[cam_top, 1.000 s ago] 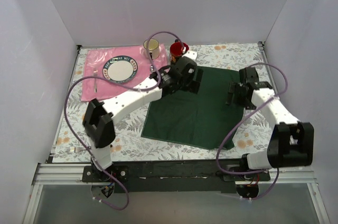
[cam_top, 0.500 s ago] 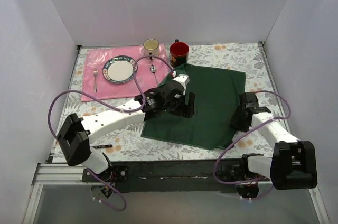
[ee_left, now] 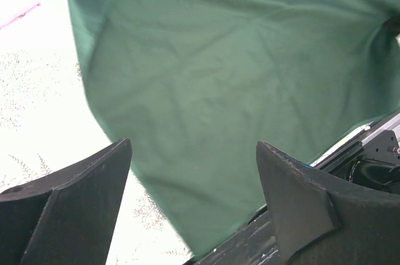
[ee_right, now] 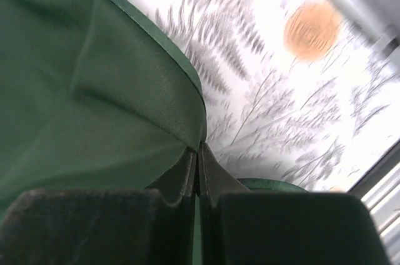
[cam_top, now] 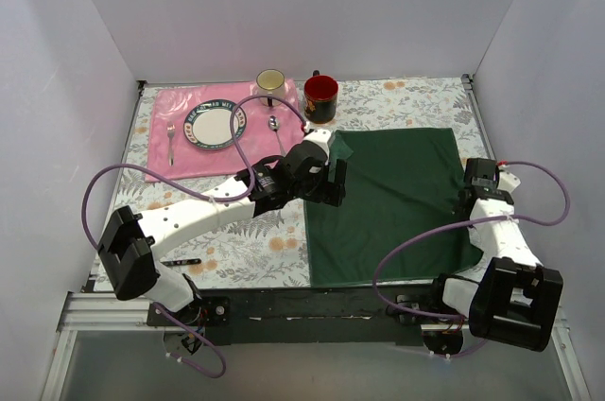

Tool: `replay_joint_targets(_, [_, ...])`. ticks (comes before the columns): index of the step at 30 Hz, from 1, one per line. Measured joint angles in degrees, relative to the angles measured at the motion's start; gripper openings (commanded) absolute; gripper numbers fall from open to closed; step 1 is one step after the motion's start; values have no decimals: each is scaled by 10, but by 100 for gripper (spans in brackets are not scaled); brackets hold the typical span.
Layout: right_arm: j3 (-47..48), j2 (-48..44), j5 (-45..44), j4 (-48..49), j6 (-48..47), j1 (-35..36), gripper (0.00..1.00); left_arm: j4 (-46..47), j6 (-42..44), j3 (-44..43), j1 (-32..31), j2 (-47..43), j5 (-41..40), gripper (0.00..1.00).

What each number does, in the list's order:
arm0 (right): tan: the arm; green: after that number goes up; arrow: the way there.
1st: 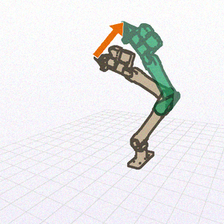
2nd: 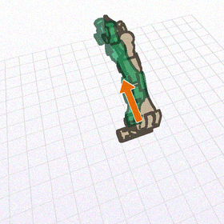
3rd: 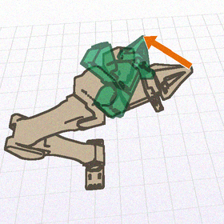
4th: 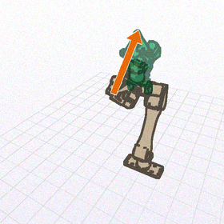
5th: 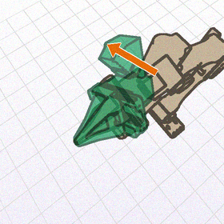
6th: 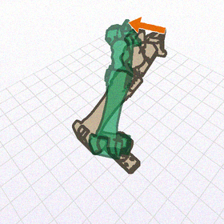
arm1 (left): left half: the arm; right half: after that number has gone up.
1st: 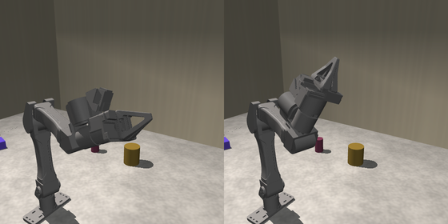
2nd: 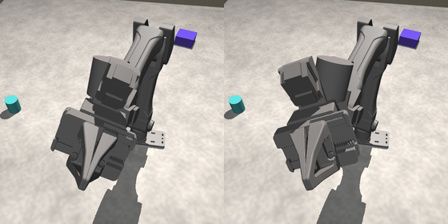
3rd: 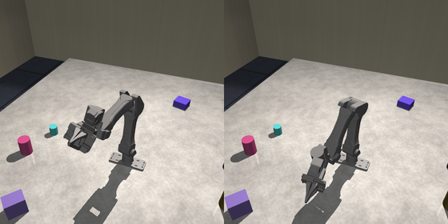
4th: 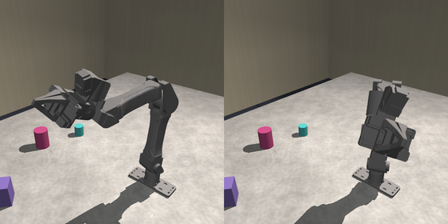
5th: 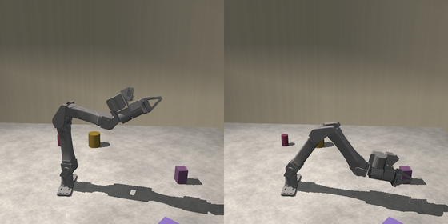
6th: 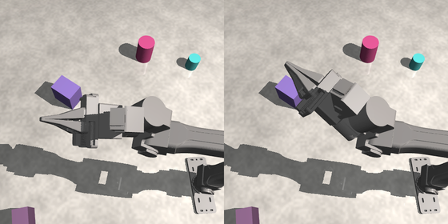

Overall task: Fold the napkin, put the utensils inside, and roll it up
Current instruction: Flatten the napkin out

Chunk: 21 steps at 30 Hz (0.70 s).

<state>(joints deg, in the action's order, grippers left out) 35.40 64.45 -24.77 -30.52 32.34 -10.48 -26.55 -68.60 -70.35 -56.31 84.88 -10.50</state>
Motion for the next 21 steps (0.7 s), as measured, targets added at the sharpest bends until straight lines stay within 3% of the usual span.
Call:
replay_joint_targets(1, [14, 9, -17, 0, -14, -4, 34, 0, 1, -1, 0, 1, 0, 81])
replay_joint_targets(3, [50, 37, -28, -3, -42, -3, 51, 0, 2, -5, 0, 5, 0, 80])
replay_joint_targets(4, [67, 51, -30, -5, -56, 4, 66, 1, 2, -7, 0, 8, 1, 80])
replay_joint_targets(7, [108, 75, -44, -8, -89, 88, 78, 1, 1, -9, 0, 17, 2, 79])
replay_joint_targets(11, [147, 80, 26, 9, -111, 207, 80, 2, -10, -8, 0, 19, -9, 82])
replay_joint_targets(15, [156, 114, 173, 98, -84, 241, 81, 12, -29, 7, 0, 1, -35, 88])
replay_joint_targets(21, [190, 256, 316, 224, -4, 303, 68, 9, -49, 36, 2, -73, -79, 92])
